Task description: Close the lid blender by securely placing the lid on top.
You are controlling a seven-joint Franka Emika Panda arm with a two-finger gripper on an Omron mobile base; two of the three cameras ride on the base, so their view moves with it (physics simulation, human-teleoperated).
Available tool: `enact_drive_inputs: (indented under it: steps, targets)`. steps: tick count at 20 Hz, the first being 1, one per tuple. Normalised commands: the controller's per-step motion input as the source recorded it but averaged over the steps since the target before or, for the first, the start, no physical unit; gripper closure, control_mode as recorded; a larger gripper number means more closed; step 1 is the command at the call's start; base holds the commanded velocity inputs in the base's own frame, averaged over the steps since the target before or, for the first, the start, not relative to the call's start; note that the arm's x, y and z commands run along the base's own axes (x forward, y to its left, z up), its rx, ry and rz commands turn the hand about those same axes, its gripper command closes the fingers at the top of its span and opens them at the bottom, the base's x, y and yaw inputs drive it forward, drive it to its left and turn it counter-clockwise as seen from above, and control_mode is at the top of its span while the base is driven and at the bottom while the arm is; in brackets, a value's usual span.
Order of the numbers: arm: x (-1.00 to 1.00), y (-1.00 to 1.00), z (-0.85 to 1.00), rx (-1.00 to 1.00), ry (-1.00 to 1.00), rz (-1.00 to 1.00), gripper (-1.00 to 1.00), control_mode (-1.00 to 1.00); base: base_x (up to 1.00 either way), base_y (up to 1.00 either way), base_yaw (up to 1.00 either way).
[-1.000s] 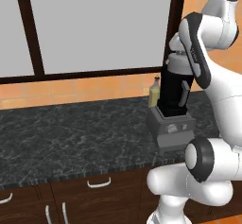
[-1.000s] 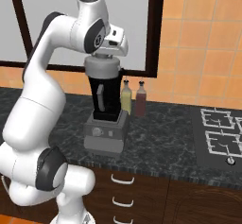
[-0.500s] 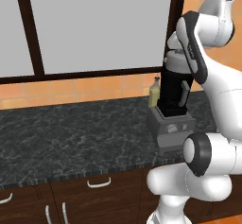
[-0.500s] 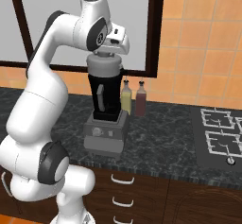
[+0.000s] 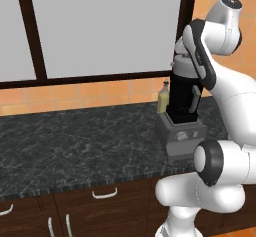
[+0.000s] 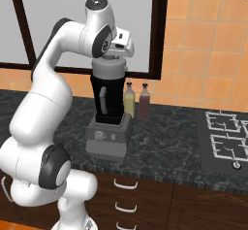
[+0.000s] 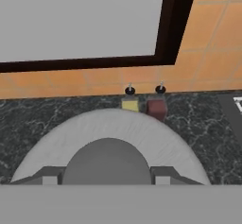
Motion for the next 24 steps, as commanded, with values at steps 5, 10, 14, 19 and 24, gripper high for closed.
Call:
enact_drive_inputs:
  steps: [5,10,14,19,24]
  targets:
    - [0.16,-0.01,-0.07,0.0,-0.05,0.0,1.0,-1.0,0.0,0.0,0.0]
    - [0.14,0.0,0.0,0.0,-0.11,0.0,1.0,-1.0,0.0,0.0,0.0]
    - [-0.04,0.0,-0.02,0.0,-0.19,0.0,1.0,-1.0,0.0,0.0,0.0]
    - [-0.4,0.0,0.09,0.0,-0.03,0.0,1.0,-1.0,0.0,0.0,0.0]
    - [-0.44,0.0,0.37,0.0,0.01,0.0,1.0,-1.0,0.0,0.0,0.0]
